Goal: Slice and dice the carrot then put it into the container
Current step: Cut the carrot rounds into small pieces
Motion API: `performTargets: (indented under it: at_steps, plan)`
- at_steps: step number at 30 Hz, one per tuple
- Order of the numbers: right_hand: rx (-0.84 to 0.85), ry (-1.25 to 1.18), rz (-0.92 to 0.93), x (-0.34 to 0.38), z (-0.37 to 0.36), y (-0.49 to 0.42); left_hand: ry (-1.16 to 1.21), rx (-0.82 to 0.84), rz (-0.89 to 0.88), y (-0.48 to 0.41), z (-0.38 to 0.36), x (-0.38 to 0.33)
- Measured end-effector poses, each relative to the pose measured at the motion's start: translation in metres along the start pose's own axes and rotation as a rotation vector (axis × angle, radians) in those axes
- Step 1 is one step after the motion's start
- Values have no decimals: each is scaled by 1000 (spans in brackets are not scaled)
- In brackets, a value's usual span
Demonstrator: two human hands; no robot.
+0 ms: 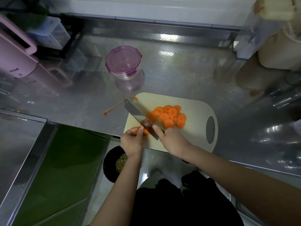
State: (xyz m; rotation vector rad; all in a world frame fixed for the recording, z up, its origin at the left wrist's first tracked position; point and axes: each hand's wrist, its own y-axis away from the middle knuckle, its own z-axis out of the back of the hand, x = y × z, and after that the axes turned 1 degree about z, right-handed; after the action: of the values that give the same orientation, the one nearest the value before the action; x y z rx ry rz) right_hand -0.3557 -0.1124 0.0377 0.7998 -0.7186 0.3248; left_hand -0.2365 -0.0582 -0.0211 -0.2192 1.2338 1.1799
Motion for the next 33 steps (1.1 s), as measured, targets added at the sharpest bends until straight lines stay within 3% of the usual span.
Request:
performTargets:
  at_steps: [9, 15, 20, 27, 30, 33]
  plan:
    - [-4, 25, -11, 10, 1, 4, 113, -17, 159, 3, -1, -10]
    - [16, 118, 4, 17, 4, 2, 66, -21, 141, 1, -4, -11]
    - [74, 187, -91, 15, -1, -6, -8, -15, 94, -2, -3, -12]
    - [60, 180, -23, 17, -7, -13, -76, -23, 90, -6, -3, -15]
    - [38, 105, -110, 21, -9, -16, -86, -20, 87, -5, -3, -16]
    - [56, 191, -138, 21, -9, -15, -79, -15, 94, -8, -3, -16]
